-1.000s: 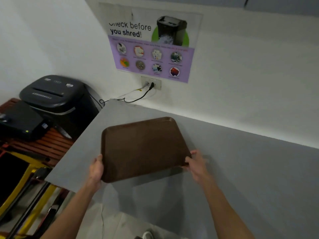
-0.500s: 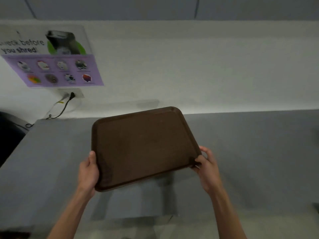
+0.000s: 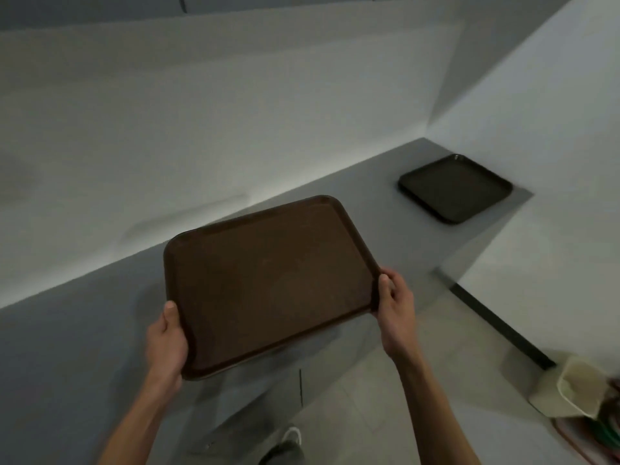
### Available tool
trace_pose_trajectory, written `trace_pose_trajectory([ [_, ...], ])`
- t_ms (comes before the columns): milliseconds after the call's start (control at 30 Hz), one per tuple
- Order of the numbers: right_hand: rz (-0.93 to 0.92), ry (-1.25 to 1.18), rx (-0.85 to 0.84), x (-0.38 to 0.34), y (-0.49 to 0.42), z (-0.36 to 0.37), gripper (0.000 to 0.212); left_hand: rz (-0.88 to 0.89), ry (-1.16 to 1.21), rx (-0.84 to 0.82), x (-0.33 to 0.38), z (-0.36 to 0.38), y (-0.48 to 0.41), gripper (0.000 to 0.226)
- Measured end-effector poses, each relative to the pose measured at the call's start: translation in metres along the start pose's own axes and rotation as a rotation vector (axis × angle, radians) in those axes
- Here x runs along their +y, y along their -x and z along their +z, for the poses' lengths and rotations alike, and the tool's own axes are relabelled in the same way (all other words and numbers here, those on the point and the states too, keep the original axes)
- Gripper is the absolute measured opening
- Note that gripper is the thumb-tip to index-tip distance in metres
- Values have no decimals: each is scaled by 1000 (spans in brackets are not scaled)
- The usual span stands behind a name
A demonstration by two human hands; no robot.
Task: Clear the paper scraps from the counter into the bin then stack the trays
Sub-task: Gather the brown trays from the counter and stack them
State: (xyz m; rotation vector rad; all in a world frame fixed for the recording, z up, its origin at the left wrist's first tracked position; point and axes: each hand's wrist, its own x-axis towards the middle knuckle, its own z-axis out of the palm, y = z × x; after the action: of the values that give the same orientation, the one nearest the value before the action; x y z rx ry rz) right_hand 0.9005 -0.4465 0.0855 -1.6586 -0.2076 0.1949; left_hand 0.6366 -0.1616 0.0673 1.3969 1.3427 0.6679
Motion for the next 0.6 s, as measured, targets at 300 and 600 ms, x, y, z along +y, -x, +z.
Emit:
trace_pose_trajectory([
  [300,10,31,209,3,-126,-149,26,92,16,-230,74,237,23,68],
  [600,92,-8,316,-7,-273,-286,25,21,6,-386,141,458,53,70],
])
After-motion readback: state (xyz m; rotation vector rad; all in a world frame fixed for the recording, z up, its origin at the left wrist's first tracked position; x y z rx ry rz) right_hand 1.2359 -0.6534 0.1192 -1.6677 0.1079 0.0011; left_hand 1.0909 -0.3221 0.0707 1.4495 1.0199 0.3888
